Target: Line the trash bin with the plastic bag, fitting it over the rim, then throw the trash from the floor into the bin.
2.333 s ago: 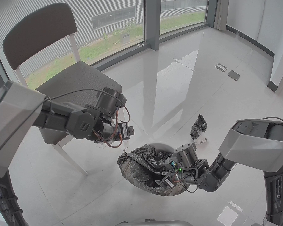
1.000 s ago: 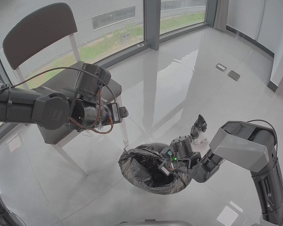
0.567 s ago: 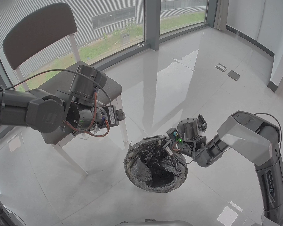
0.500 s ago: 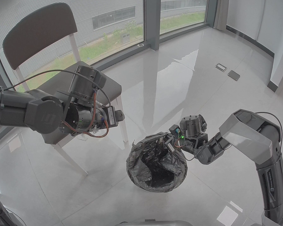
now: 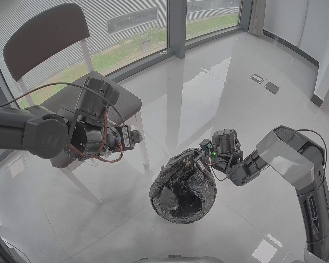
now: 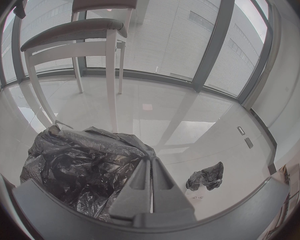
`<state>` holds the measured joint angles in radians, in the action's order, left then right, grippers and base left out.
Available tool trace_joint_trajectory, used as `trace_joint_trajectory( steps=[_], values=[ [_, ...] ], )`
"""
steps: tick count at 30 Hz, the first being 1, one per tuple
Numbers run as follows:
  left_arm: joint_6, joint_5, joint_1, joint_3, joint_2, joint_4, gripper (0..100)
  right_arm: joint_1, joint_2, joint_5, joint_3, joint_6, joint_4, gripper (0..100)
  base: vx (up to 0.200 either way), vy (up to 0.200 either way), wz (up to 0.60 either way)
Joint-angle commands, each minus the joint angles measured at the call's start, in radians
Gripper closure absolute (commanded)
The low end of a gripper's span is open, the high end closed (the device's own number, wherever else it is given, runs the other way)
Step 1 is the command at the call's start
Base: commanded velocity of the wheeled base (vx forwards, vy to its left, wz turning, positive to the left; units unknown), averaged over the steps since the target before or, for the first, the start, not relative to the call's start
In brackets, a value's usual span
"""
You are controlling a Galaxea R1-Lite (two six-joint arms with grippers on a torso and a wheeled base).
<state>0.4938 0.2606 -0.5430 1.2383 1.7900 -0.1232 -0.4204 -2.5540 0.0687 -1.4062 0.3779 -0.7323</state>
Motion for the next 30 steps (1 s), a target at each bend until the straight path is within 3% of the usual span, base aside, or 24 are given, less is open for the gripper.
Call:
trace_joint_trajectory(
  steps=[1,22,30],
  values=[
    [0.000,0.002,0.000,0.000,-0.001,-0.001,0,0.000,-0.017,0.000,-0.014,-0.004,-0.001,0,0.000,0.000,0.00],
    [0.000,0.011,-0.002,-0.059,-0.031,0.000,0,0.000,-0.046,0.000,-0.023,-0.002,-0.007,0,0.000,0.000,0.00],
    [0.000,0.014,-0.002,-0.099,-0.061,0.000,0,0.052,-0.109,0.000,-0.091,-0.001,-0.001,0,0.000,0.000,0.00]
  ],
)
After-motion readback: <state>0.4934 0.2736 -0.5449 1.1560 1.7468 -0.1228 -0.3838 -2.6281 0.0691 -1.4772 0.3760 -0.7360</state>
